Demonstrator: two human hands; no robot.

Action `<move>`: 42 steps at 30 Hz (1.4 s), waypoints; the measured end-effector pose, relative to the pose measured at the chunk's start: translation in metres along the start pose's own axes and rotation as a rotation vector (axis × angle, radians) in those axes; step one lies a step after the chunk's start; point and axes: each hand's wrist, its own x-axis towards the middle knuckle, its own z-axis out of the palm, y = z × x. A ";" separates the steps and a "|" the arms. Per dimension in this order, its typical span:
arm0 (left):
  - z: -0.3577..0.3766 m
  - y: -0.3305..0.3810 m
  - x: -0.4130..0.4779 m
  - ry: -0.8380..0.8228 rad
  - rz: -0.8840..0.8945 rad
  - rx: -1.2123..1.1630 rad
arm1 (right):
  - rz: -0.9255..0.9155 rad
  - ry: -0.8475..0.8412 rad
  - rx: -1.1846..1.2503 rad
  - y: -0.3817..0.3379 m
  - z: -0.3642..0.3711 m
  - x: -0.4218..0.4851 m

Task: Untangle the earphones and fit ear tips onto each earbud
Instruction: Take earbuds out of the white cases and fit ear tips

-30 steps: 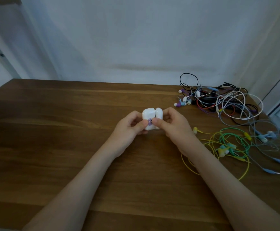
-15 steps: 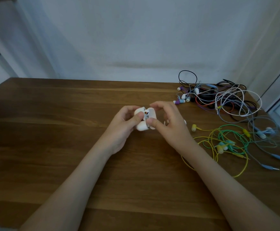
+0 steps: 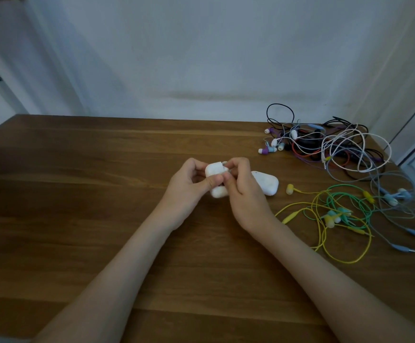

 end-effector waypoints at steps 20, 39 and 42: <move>0.000 0.004 -0.001 0.011 0.032 0.208 | 0.165 0.071 0.074 0.001 0.001 0.002; -0.014 -0.006 0.003 0.336 0.079 0.771 | 0.075 -0.063 -0.134 0.005 -0.003 0.003; -0.008 -0.001 0.001 0.180 0.314 0.724 | 0.046 -0.026 -0.071 0.006 -0.005 0.004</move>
